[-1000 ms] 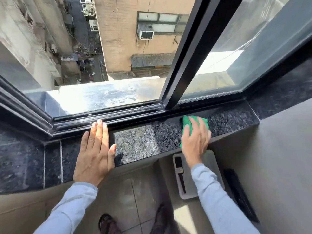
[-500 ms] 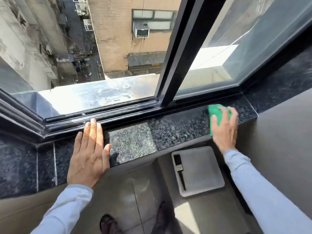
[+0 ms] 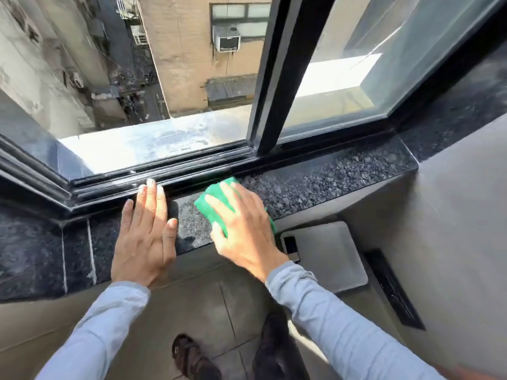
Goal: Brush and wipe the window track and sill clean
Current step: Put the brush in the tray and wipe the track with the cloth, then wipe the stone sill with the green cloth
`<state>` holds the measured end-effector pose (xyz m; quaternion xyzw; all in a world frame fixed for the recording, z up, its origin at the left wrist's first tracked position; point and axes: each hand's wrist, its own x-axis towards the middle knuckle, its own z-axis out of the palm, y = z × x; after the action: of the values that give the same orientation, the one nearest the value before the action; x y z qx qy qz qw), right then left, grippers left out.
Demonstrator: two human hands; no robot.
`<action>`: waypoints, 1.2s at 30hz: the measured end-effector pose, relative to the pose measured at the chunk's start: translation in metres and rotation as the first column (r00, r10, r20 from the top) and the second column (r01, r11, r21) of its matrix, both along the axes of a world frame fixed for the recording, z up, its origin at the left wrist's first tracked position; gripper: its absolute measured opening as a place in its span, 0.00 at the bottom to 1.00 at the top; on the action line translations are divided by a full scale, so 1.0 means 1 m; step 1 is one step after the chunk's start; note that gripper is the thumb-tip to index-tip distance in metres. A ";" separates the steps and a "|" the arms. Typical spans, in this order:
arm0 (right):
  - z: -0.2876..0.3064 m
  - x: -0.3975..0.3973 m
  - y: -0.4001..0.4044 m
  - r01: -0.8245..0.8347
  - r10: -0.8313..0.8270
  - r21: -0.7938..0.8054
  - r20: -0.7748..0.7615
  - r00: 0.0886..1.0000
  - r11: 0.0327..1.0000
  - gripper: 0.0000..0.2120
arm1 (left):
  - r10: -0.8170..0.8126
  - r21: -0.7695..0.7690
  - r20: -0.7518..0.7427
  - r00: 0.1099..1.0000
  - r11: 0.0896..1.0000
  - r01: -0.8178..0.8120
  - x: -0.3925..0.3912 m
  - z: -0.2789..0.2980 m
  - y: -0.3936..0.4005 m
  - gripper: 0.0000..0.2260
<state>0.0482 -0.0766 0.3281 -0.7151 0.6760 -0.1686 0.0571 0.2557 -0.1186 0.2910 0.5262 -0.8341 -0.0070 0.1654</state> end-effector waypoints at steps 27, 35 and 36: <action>-0.295 -0.326 0.211 0.206 -0.251 0.910 0.307 -0.918 0.359 0.40 | 0.382 0.938 -0.314 0.869 0.268 0.221 -0.444 -0.298 0.104 0.09; -0.292 -0.335 0.185 0.305 -0.500 0.919 0.392 -0.772 0.251 0.35 | -0.028 0.896 -0.203 0.979 0.398 0.197 -0.449 -0.292 0.085 0.20; -0.284 -0.330 0.184 0.340 -0.563 0.910 0.414 -0.715 0.237 0.33 | -0.124 0.867 -0.221 0.967 0.430 0.253 -0.443 -0.278 0.089 0.23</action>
<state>-0.2819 0.1076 0.0438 0.2721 0.6609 -0.5397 0.4449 -0.1869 -0.0300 0.0134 0.4366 -0.7483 -0.4923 -0.0845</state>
